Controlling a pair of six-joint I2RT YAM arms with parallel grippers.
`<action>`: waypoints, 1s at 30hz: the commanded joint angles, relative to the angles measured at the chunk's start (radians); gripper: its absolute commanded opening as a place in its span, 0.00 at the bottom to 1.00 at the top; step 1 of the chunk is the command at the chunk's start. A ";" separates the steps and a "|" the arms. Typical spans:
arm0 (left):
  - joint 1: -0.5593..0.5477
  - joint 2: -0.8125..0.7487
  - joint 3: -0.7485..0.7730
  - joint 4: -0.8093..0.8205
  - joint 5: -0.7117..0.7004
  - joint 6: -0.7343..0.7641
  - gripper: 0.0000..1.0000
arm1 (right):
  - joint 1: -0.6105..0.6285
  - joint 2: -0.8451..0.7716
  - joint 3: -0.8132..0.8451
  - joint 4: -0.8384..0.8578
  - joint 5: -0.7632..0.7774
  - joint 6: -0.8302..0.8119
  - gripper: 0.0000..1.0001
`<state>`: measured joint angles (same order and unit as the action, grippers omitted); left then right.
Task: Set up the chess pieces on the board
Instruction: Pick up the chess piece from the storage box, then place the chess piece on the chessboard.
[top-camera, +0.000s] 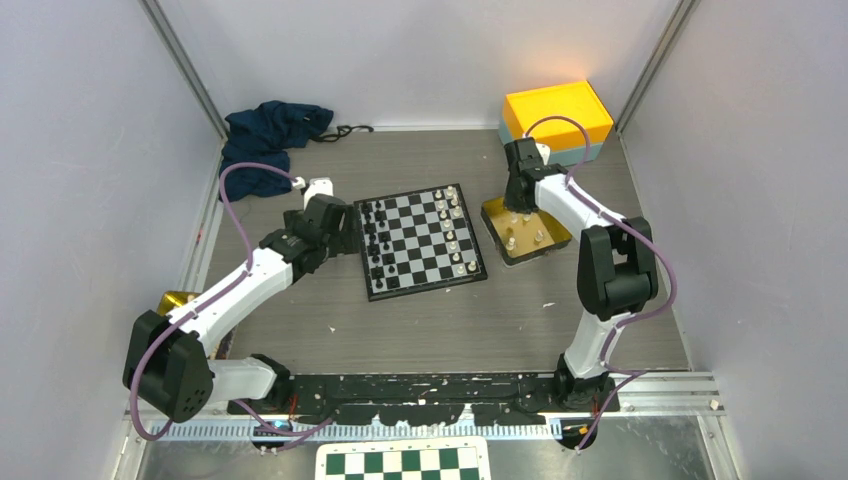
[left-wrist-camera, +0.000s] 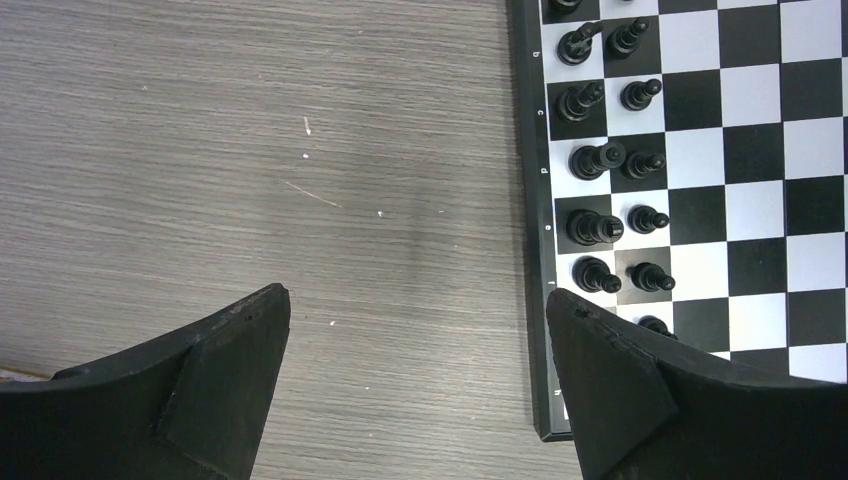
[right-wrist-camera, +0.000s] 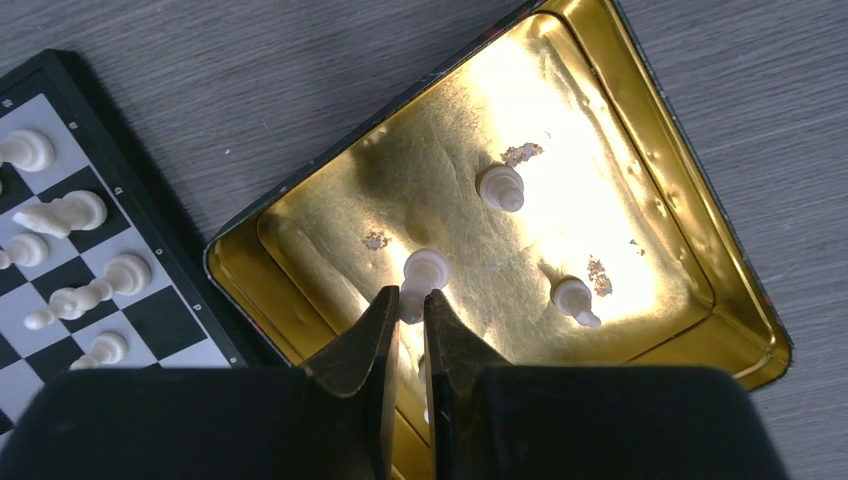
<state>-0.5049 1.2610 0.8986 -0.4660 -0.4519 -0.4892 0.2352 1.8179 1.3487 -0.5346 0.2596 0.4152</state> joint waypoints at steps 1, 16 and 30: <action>-0.007 -0.029 0.001 0.026 -0.009 0.001 1.00 | -0.002 -0.090 0.059 -0.021 -0.007 0.007 0.02; -0.012 -0.038 -0.006 0.032 -0.005 -0.003 1.00 | 0.098 -0.094 0.182 -0.088 -0.069 0.045 0.02; -0.012 -0.054 -0.021 0.034 -0.004 -0.005 1.00 | 0.208 0.002 0.227 -0.080 -0.083 0.078 0.02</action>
<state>-0.5114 1.2411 0.8822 -0.4637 -0.4515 -0.4896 0.4294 1.8084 1.5303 -0.6258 0.1799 0.4755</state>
